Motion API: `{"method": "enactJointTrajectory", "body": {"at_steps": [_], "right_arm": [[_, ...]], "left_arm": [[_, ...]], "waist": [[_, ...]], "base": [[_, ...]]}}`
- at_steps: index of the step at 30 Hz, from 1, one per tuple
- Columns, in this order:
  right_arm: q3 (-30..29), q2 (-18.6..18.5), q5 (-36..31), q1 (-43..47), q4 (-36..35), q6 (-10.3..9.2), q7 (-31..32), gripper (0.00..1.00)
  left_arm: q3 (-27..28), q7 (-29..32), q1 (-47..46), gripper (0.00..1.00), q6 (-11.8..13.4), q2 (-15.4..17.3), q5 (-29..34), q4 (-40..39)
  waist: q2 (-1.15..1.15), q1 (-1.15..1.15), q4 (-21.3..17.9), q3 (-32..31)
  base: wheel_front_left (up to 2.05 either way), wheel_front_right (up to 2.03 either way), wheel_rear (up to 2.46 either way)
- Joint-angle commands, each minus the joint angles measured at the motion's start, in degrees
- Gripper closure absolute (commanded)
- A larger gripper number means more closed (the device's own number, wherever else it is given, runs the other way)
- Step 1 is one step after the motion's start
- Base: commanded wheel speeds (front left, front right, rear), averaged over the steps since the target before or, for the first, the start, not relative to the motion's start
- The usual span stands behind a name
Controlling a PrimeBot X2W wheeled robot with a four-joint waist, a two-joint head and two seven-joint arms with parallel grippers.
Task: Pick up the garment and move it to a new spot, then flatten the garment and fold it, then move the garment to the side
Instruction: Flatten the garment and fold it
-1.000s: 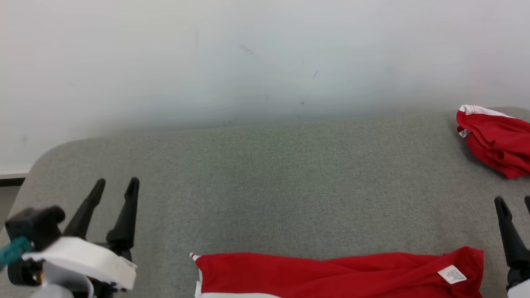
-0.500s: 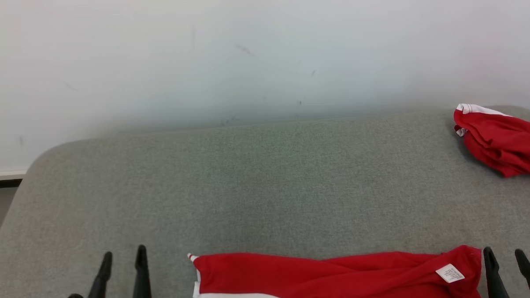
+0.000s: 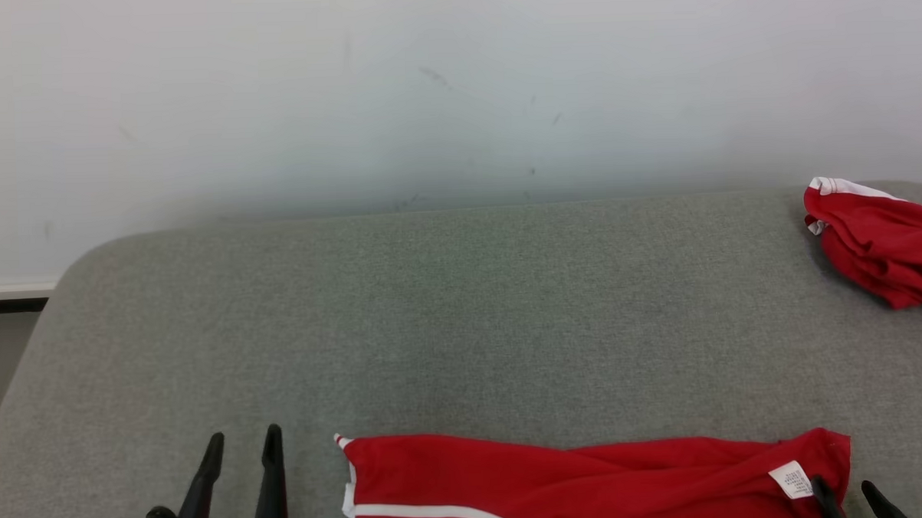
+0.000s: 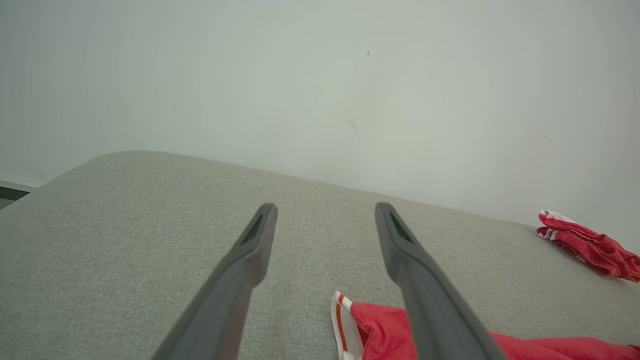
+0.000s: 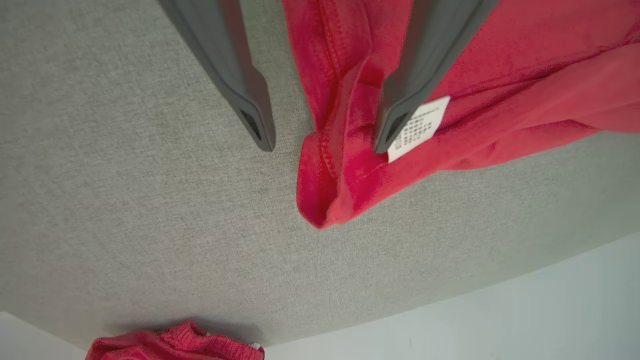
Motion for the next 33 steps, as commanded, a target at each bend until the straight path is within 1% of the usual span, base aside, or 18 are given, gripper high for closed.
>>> {"method": "enactJointTrajectory", "body": {"at_steps": [1, 11, 15, 18, 19, 20, 22, 23, 29, 33], "right_arm": [[0.17, -0.58, 0.43, -0.86, 0.73, -0.14, 0.62, 0.0], [2.68, -0.85, 3.28, -4.78, 8.15, -0.14, 8.03, 0.0], [3.89, -0.12, 4.77, -5.72, 11.91, -0.14, 13.15, 0.0], [5.99, 0.81, 7.0, -5.47, 12.41, -0.05, 17.17, 0.0], [6.92, 1.18, 8.05, -5.22, 12.16, 0.09, 18.41, 0.16], [7.57, 1.5, 8.82, -5.01, 11.67, 0.16, 19.33, 0.49], [8.18, 1.01, 9.9, -4.89, 10.44, 0.24, 19.72, 0.8], [8.2, 0.55, 10.38, -4.96, 9.83, 0.24, 19.57, 1.0], [6.91, -3.01, 11.97, -6.01, 5.97, 0.07, 17.56, 1.0], [4.69, -5.28, 12.72, -6.77, 3.64, -0.08, 17.21, 1.0]], "left_arm": [[0.35, -0.08, -0.44, 0.0, -0.5, -0.32, 0.53, 0.48], [2.4, -0.08, -1.55, 0.0, -3.68, -2.61, 3.32, 3.13], [2.82, -0.08, -2.08, 0.0, -4.41, -3.21, 3.79, 4.22], [3.13, -0.08, -2.22, 0.0, -4.88, -3.59, 4.27, 4.85], [3.17, -0.08, -2.25, 0.0, -5.05, -3.73, 4.34, 5.04], [3.23, -0.08, -2.24, 0.0, -5.23, -3.82, 4.43, 5.2], [3.38, -0.08, -2.22, 0.0, -5.35, -3.98, 4.66, 5.49], [3.48, -0.08, -2.21, 0.0, -5.51, -4.06, 4.8, 5.62], [4.02, -0.08, -2.06, 0.0, -5.87, -4.61, 5.34, 6.24], [4.3, -0.08, -1.88, 0.0, -6.18, -4.87, 5.67, 6.29]], "waist": [[0.0, 0.0, 0.33, 0.05], [0.0, 0.0, 2.24, 1.14], [0.0, 0.0, 3.14, 1.33], [0.0, 0.0, 3.8, 1.33], [0.0, 0.0, 3.98, 1.33], [0.0, 0.0, 4.12, 1.32], [0.0, 0.0, 4.38, 1.24], [0.0, 0.0, 4.47, 1.19], [0.0, 0.0, 4.52, 0.93], [0.0, 0.0, 4.12, 1.08]], "base": [[0.0, 0.0, 0.0], [0.0, 0.0, 0.0], [0.0, 0.0, 0.0], [0.0, 0.0, 0.0], [0.0, 0.0, 0.0], [0.0, 0.0, 0.0], [0.0, 0.0, 0.0], [0.0, 0.0, 0.0], [0.0, 0.0, 0.0], [0.0, 0.0, 0.0]]}}
